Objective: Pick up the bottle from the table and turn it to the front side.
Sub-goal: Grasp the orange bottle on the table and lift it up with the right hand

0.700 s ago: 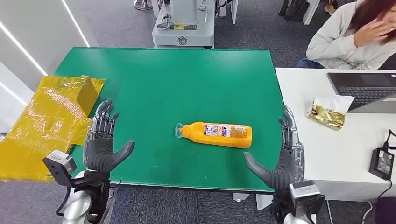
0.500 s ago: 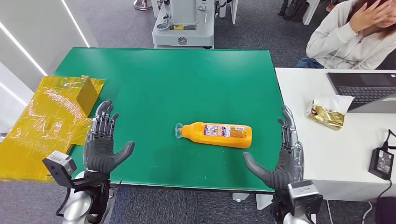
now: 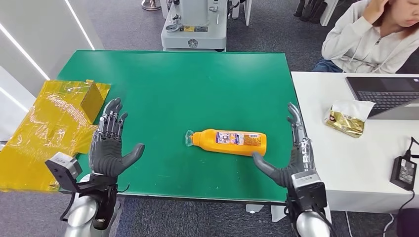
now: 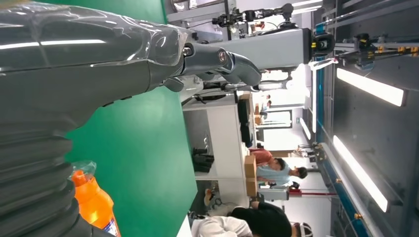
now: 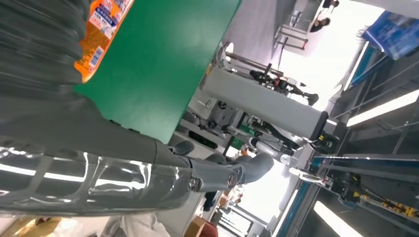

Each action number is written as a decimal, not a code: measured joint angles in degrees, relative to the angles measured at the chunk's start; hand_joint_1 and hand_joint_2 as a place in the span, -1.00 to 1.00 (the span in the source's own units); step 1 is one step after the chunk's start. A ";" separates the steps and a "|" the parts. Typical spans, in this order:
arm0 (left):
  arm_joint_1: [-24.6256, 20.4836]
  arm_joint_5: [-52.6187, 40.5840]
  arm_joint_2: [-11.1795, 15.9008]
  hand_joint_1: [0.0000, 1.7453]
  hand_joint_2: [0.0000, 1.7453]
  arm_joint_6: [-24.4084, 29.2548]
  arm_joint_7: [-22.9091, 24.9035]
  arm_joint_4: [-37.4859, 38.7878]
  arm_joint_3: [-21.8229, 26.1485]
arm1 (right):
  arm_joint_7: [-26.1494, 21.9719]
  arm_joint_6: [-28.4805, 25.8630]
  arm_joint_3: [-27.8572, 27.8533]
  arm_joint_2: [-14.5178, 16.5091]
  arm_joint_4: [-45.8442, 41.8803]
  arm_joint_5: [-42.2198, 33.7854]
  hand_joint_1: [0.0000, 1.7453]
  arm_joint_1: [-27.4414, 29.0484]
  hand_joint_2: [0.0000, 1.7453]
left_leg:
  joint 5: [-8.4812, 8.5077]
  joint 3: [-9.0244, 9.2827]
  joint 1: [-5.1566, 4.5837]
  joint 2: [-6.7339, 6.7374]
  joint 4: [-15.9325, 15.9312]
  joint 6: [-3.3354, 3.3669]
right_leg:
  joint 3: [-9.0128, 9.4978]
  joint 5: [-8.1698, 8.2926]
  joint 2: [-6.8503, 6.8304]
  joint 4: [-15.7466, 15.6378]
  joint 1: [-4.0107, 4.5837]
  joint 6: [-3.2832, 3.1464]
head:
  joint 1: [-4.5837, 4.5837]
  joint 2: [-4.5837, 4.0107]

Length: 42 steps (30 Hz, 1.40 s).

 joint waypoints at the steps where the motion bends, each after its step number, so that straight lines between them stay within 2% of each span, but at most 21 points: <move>1: 0.01 -0.26 -0.14 -1.00 1.00 0.03 -0.03 0.03 -0.14 | 0.31 0.51 -0.15 -0.21 0.52 0.69 -1.00 -0.35 1.00 | 0.00 0.00 0.00 0.00 0.00 0.00 | 0.00 0.00 0.00 0.00 0.00 0.00 | -0.01 0.00; 4: 0.09 -0.81 -0.41 -1.00 1.00 0.52 -0.68 0.08 -0.97 | 1.11 2.19 -0.54 -1.36 3.43 2.69 -1.00 -2.23 1.00 | 0.00 -0.04 0.00 0.01 0.00 0.00 | -0.01 0.00 0.02 0.00 0.00 0.00 | 0.00 0.00; 7: -0.55 -0.76 -0.45 -1.00 1.00 0.83 -1.12 0.60 -1.75 | 2.31 3.51 -0.57 -2.82 9.45 4.25 -1.00 -7.12 1.00 | 0.01 0.00 0.00 0.07 0.02 0.01 | -0.01 0.03 0.10 0.00 0.00 0.02 | -0.01 0.00; 16: -6.55 -0.21 -0.51 -1.00 1.00 -0.31 -1.29 6.25 -3.85 | 8.48 5.71 1.46 -5.36 28.74 9.29 -1.00 -21.72 1.00 | 0.20 0.00 0.00 0.02 0.04 0.00 | -0.01 0.20 0.04 0.02 0.00 -0.04 | -0.01 0.00; 22: -8.23 0.03 -0.60 -1.00 1.00 -0.60 -1.27 7.99 -4.43 | 10.29 9.68 3.98 -6.85 39.84 9.57 -1.00 -28.52 1.00 | 0.20 -0.02 0.00 0.01 0.05 0.00 | -0.03 0.19 0.04 0.02 0.00 -0.04 | 0.00 0.00; 29: -9.26 0.48 -0.62 -1.00 1.00 -1.08 -1.16 9.41 -4.80 | 11.66 15.20 7.87 -9.31 46.89 8.94 -1.00 -30.95 1.00 | 0.19 -0.04 0.00 -0.01 0.05 0.00 | -0.05 0.19 0.02 0.00 0.00 -0.04 | 0.00 0.00; 34: -10.44 1.50 -0.33 -1.00 1.00 -0.96 -1.16 10.94 -5.37 | 12.60 19.04 12.59 -12.92 48.62 6.55 -1.00 -31.49 1.00 | 0.20 -0.06 0.00 -0.07 0.06 0.00 | -0.04 0.19 -0.05 0.00 0.00 -0.03 | 0.00 0.00; 42: -11.33 2.01 -0.02 -1.00 1.00 -0.27 -1.16 12.44 -6.19 | 13.33 19.27 18.97 -18.06 48.75 4.79 -1.00 -31.70 1.00 | 0.19 -0.07 -0.01 -0.06 0.09 0.01 | -0.05 0.19 -0.03 -0.01 -0.01 -0.03 | -0.01 0.00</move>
